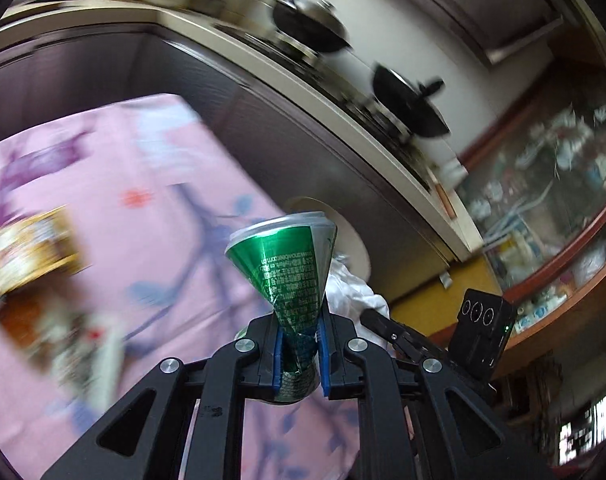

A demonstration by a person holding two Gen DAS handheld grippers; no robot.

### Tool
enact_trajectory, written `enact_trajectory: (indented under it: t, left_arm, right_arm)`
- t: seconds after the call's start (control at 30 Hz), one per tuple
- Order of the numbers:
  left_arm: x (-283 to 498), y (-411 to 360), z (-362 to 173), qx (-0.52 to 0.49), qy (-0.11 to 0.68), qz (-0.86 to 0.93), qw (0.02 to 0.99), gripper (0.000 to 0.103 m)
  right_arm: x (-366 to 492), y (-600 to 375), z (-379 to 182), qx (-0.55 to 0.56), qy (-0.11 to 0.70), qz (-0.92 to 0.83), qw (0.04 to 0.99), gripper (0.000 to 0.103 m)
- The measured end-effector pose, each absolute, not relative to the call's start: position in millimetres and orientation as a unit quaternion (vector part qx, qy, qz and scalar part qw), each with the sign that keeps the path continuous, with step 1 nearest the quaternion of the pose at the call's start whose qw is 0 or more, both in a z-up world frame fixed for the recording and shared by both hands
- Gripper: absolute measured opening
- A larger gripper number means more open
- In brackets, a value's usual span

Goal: Collect trash
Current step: 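Carry the green can and white bag to the beige bin with both tools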

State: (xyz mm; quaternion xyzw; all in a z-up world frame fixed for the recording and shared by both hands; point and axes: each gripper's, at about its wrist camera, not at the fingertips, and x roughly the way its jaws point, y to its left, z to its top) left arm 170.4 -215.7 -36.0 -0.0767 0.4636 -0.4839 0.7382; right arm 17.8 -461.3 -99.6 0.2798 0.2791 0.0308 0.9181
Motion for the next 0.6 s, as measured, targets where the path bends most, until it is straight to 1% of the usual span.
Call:
enact_trajectory:
  t: [0.2, 0.33, 0.5, 0.6]
  left_arm:
    - [175, -335, -35, -0.024, 0.475, -0.52, 0.709, 0.014]
    - [183, -405, -45, 0.005, 0.485, -0.523, 0.701, 0.014]
    - [191, -462, -66, 0.028, 0.5, -0.513, 0.697, 0.014]
    - [195, -482, -82, 0.042, 0.51, -0.501, 0.698, 0.014]
  right_arm:
    - [7, -549, -94, 0.297, 0.248, -0.032, 0.922, 0.006]
    - [8, -603, -105, 0.325, 0.241, -0.088, 0.91, 0.006]
    - [19, -651, -133, 0.381, 0.243, -0.122, 0.884, 0.006]
    - [33, -660, -146, 0.387, 0.254, -0.123, 0.878, 0.007]
